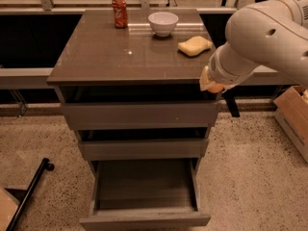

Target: Pick orange from bottom drawer and place on counter

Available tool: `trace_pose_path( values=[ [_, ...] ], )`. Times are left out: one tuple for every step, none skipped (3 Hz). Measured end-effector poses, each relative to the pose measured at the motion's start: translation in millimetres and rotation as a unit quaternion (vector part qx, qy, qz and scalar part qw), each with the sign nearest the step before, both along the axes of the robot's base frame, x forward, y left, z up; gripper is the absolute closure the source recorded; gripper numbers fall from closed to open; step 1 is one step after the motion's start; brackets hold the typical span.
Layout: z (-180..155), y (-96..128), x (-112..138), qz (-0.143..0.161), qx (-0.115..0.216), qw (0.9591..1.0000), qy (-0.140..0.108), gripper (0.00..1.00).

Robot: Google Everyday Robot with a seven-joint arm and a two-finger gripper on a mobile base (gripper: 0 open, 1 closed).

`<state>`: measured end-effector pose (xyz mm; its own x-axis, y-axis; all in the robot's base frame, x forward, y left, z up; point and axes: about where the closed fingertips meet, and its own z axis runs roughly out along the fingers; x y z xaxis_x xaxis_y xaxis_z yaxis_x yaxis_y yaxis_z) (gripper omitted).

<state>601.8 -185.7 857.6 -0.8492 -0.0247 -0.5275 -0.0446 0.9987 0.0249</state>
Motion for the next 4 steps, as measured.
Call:
trace_pose_path(
  values=[
    [14.4, 8.3, 29.0, -0.002, 0.026, 0.9992, -0.029, 1.00],
    [23.1, 36.4, 73.3, 0.010, 0.076, 0.9953, -0.059, 1.00],
    [8.3, 79.7, 124.6, 0.034, 0.129, 0.9889, -0.066, 1.00],
    [-4.4, 109.1, 158.0, 0.050, 0.162, 0.9832, -0.066, 1.00]
  ],
)
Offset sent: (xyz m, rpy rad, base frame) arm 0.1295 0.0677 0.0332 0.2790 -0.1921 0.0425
